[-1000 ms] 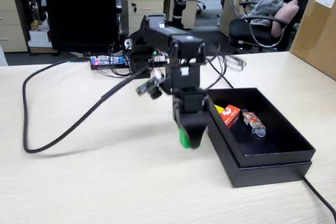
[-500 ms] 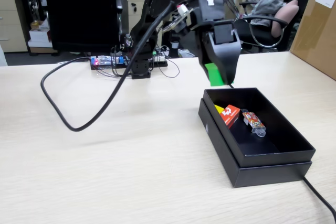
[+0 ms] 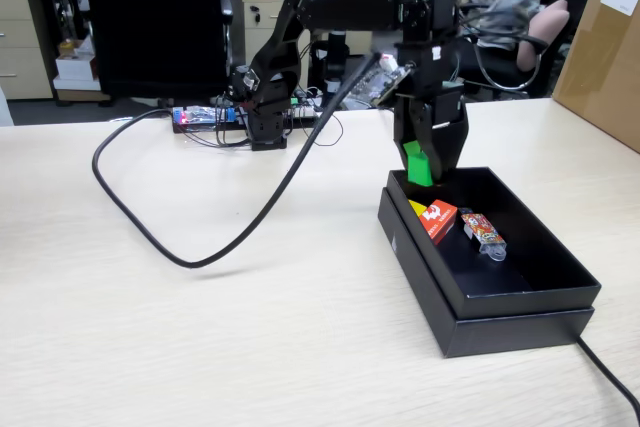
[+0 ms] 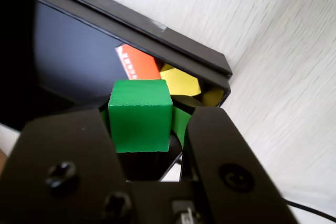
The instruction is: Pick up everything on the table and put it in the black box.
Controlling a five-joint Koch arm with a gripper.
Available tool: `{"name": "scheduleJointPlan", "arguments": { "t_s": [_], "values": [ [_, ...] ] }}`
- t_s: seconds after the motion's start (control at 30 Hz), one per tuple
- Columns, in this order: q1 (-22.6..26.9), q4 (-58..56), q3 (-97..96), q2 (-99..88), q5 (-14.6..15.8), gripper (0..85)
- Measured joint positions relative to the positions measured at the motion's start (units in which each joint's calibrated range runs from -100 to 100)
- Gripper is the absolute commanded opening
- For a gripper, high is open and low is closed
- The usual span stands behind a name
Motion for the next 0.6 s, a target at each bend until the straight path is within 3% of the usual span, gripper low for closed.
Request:
{"name": "scheduleJointPlan", "arguments": {
  "t_s": [0.47,0.53,0.6],
  "values": [
    [0.29,8.06,-9.13,1.39,0.0,2.1],
    [0.68,8.72,-11.14,1.39,0.2,10.0],
    [0.83,8.8,-11.32,1.39,0.2,11.2]
  ]
}}
